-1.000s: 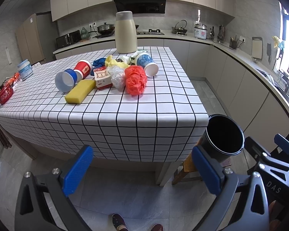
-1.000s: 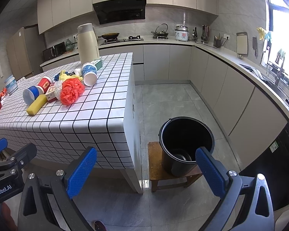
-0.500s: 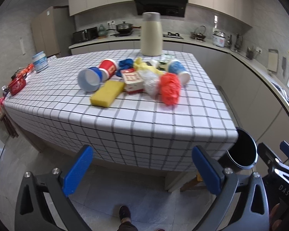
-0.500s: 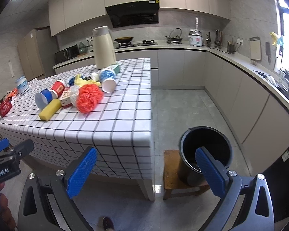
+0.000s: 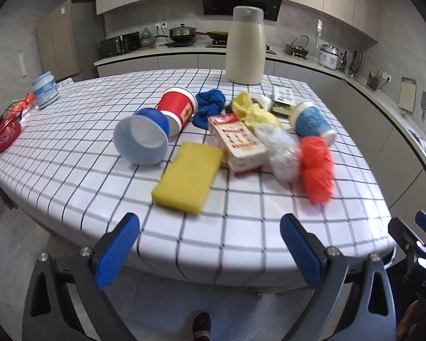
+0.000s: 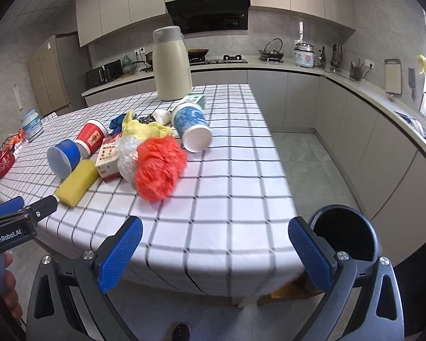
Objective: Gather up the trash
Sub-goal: 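Move both tools toward the island, right to red bag, left to yellow sponge, then grasp the red plastic bag with the right tool while the left tool grasps the yellow sponge, then carry both items over the black bin and open both tools to drop them, then move both tools back over the island toward the remaining trash, then grasp the blue-patterned paper cup with the right tool while the left tool grasps the blue bowl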
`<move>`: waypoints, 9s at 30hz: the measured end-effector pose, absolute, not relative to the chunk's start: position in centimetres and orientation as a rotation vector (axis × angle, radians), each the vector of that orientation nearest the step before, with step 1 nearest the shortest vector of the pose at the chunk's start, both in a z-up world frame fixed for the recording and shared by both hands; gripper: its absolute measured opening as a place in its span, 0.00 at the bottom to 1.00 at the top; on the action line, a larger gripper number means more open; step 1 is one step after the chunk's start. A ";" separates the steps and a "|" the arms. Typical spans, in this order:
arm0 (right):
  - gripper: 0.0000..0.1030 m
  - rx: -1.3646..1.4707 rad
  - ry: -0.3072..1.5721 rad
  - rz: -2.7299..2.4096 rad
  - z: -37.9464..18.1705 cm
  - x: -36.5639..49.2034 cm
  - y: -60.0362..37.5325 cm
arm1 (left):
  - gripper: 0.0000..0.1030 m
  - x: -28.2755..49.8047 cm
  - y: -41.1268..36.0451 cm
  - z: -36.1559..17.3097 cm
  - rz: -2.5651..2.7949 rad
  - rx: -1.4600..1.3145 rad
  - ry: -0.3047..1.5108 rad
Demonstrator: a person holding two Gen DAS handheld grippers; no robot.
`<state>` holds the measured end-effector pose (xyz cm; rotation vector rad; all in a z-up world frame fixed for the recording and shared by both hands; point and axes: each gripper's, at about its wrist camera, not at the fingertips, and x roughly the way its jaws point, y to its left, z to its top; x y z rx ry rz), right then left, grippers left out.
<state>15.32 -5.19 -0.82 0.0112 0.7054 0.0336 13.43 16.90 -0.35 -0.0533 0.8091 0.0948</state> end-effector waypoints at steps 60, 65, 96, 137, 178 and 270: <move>0.44 0.056 0.844 0.115 -5.7 27.5 0.4 | 0.68 21.3 20.2 -3.9 -0.036 -0.034 0.873; 0.44 0.050 0.838 0.108 -5.5 27.8 0.6 | 0.66 20.8 21.0 -3.4 -0.017 -0.050 0.861; 0.45 0.039 0.836 0.095 -5.6 28.0 0.3 | 0.61 22.3 20.7 -5.3 -0.021 -0.044 0.933; 0.39 0.194 0.754 -0.251 -3.4 16.6 -29.3 | 0.43 21.4 -8.1 -1.0 -0.613 -0.088 0.831; 0.73 0.267 0.788 -0.142 -5.5 17.3 -43.3 | 0.67 20.7 -19.2 -1.7 -0.478 -0.104 1.024; 0.58 0.053 0.863 0.137 -4.6 38.0 -0.5 | 0.83 28.7 28.1 -3.0 0.077 -0.121 0.906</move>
